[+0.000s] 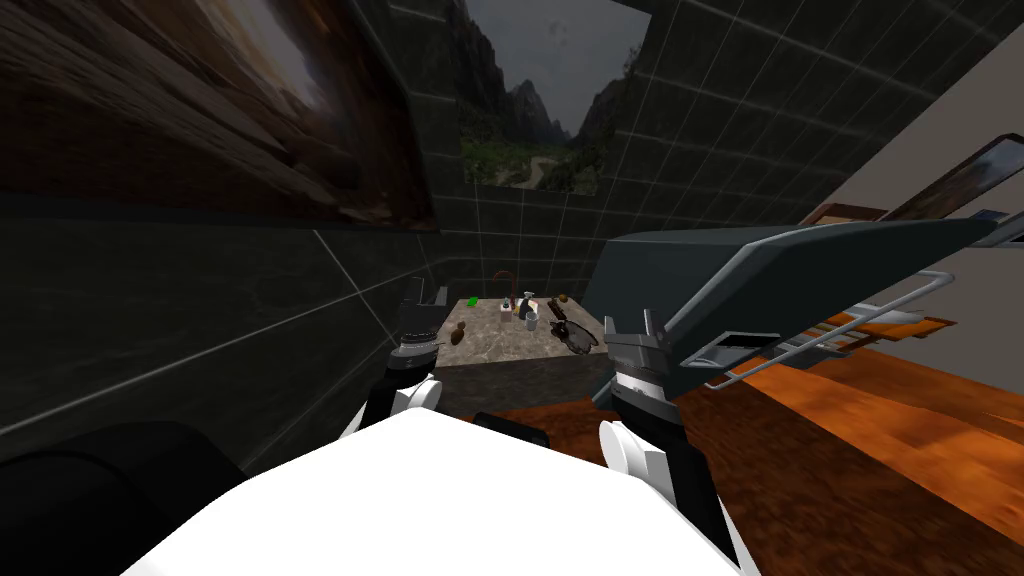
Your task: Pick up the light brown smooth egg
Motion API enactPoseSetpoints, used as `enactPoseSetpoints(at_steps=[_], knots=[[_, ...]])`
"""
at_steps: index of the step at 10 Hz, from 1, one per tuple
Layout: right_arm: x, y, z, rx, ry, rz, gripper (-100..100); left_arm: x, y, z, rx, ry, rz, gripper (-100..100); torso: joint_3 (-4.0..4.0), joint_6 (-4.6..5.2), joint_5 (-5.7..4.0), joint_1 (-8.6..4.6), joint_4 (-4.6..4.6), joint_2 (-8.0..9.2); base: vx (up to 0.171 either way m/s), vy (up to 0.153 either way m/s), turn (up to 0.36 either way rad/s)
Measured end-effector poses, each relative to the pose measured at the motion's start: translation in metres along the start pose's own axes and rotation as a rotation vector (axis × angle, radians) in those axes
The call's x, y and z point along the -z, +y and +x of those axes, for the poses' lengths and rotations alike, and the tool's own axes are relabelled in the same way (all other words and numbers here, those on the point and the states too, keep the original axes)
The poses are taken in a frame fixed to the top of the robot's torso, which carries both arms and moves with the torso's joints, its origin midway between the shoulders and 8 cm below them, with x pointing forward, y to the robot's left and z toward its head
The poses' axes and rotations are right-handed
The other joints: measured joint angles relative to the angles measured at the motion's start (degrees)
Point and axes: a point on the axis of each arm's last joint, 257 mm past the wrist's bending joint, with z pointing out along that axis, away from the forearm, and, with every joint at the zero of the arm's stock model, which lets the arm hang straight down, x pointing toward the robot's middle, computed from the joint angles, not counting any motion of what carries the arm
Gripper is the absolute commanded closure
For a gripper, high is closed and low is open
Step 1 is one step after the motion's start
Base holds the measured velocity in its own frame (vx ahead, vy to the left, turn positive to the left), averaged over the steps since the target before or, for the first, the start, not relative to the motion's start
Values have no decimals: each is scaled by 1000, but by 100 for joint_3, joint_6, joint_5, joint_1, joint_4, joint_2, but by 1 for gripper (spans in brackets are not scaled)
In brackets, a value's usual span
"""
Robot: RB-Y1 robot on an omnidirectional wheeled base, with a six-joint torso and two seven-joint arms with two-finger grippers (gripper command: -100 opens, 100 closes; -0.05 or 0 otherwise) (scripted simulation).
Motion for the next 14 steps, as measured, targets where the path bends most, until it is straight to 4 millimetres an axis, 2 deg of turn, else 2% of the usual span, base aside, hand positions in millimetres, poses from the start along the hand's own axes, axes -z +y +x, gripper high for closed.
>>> enactPoseSetpoints(at_steps=[5,8,11,12,14], knots=[[0,0,0,0,0,0,0,5,30,-16,-26,22,-77,-100,6,2,-6,-24,3,11,-33,-66,-131],[0,0,0,0,0,0,0,15,62,-34,-64,48,-167,-100,-1,2,-7,-29,0,-1,6,-81,-175],[0,0,0,0,0,0,0,22,105,-50,-104,82,-291,-100,0,2,-6,-23,0,1,-1,-64,-207],[0,0,0,0,0,0,0,33,123,-60,-122,93,-348,-100,2,-1,-4,-16,1,5,-4,-25,-40],[0,0,0,0,0,0,0,45,139,-72,-143,113,-409,-100,3,0,-2,-4,1,5,0,-14,-191]])
